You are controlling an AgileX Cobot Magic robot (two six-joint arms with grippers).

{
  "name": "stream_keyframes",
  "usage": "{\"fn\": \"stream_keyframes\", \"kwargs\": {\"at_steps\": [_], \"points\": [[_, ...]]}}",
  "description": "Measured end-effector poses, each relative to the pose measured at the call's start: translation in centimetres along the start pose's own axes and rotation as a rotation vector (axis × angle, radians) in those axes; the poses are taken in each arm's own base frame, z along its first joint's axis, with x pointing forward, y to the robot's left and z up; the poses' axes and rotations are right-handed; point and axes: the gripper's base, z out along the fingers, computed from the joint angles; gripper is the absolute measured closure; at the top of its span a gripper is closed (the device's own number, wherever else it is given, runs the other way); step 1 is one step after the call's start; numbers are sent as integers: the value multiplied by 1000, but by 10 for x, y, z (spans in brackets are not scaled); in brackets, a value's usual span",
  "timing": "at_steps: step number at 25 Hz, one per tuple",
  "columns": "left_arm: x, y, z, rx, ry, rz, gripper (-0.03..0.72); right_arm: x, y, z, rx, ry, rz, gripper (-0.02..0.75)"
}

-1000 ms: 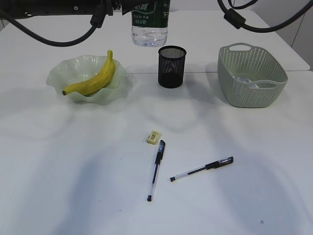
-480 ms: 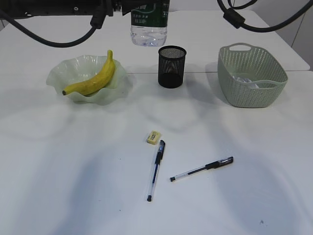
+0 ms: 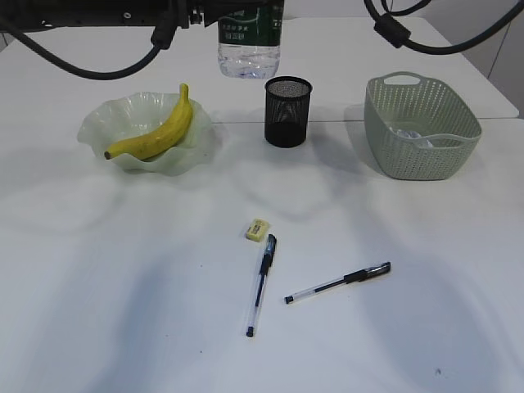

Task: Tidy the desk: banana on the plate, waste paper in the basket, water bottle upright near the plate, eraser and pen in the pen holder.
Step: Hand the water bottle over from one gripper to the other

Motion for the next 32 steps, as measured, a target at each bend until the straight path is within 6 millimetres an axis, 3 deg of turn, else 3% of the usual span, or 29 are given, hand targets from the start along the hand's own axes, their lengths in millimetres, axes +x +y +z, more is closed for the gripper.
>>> {"fn": "stream_keyframes", "kwargs": {"at_steps": [9, 32], "points": [[0, 0, 0, -1, 2, 1, 274, 0, 0, 0, 0, 0, 0, 379], [0, 0, 0, -2, 1, 1, 284, 0, 0, 0, 0, 0, -2, 379]]}}
